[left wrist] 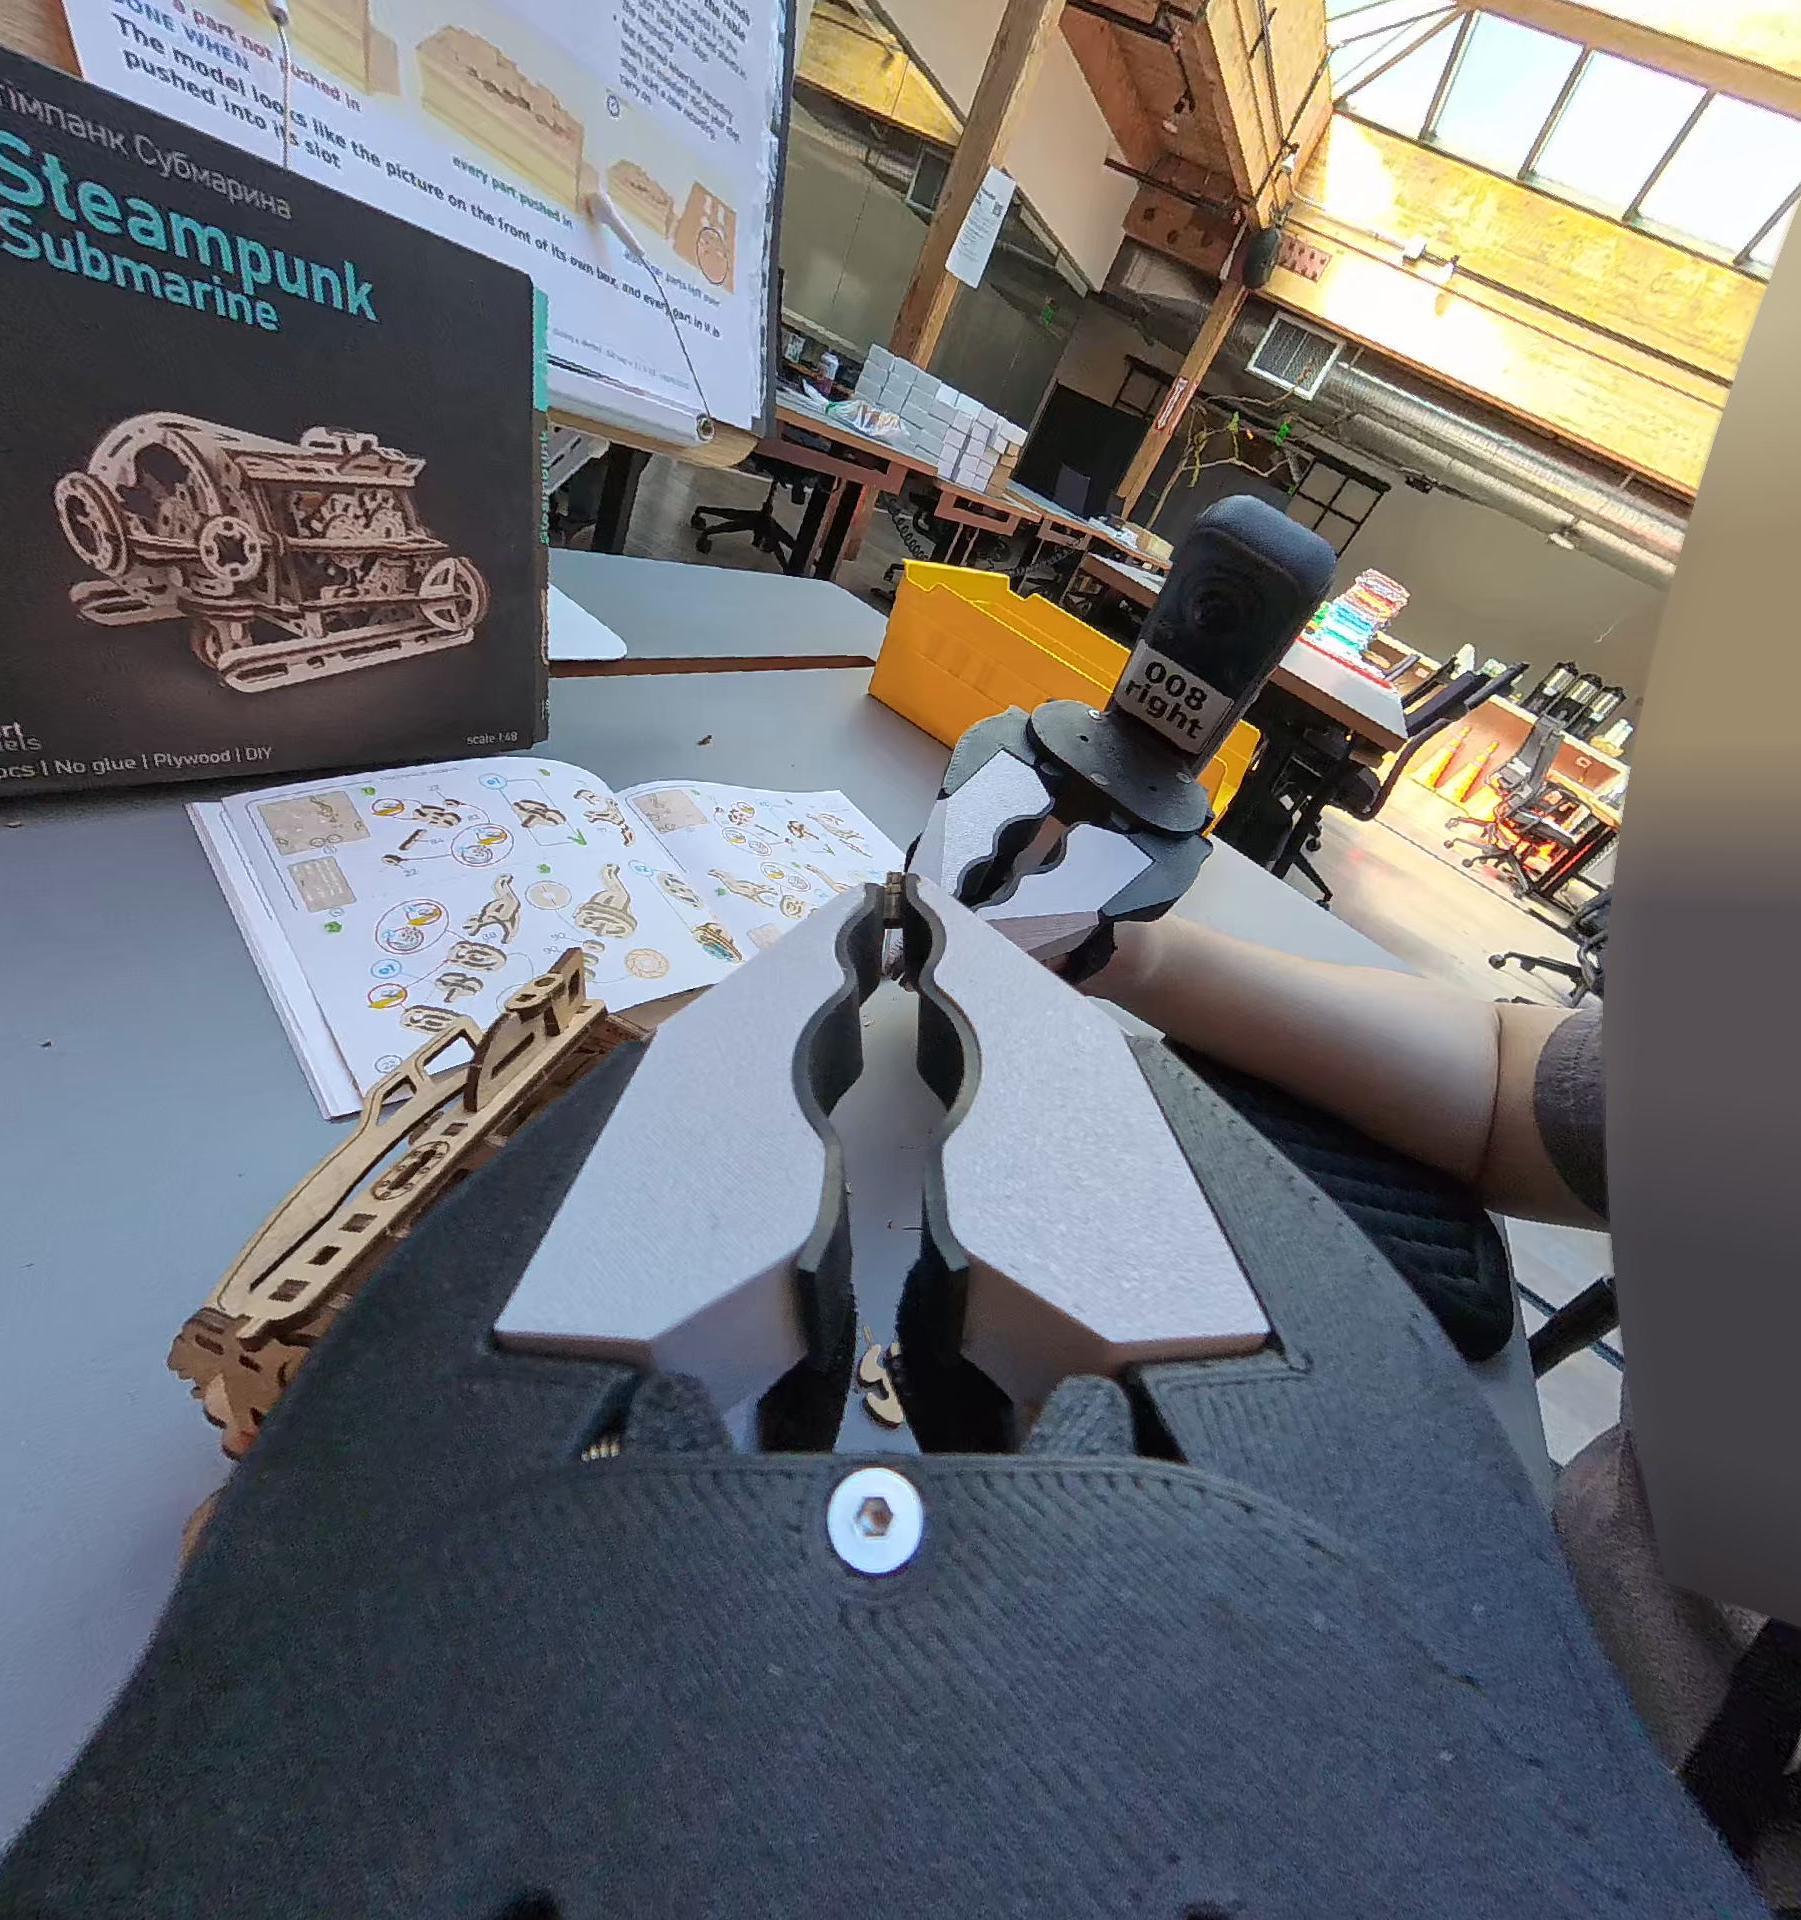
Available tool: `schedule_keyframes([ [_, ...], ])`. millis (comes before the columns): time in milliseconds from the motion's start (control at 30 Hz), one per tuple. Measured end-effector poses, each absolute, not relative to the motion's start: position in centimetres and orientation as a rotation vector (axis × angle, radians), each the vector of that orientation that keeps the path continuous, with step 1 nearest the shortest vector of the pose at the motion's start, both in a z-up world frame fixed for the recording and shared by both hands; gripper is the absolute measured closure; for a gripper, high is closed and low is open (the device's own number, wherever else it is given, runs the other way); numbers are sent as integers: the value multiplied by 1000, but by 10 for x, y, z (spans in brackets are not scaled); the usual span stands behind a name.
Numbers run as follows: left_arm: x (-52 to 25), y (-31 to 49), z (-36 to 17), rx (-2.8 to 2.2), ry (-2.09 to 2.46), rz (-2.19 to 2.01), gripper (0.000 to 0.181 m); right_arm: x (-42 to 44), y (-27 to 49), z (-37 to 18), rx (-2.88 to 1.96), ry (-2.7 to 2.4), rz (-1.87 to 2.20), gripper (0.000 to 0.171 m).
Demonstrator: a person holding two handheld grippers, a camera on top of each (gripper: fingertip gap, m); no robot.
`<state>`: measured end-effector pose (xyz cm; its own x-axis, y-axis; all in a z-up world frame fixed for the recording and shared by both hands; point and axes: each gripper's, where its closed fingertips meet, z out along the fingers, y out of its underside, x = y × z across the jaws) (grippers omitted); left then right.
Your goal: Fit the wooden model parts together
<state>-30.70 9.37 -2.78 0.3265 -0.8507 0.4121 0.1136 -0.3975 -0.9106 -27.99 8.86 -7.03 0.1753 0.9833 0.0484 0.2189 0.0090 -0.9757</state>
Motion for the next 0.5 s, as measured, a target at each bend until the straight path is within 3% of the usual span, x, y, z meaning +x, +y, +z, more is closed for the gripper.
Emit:
schedule_keyframes([
  [500,-300,86,-31,-1633,731,-1269,180,-280,79,-53,-1317,-1234,971,169],
])
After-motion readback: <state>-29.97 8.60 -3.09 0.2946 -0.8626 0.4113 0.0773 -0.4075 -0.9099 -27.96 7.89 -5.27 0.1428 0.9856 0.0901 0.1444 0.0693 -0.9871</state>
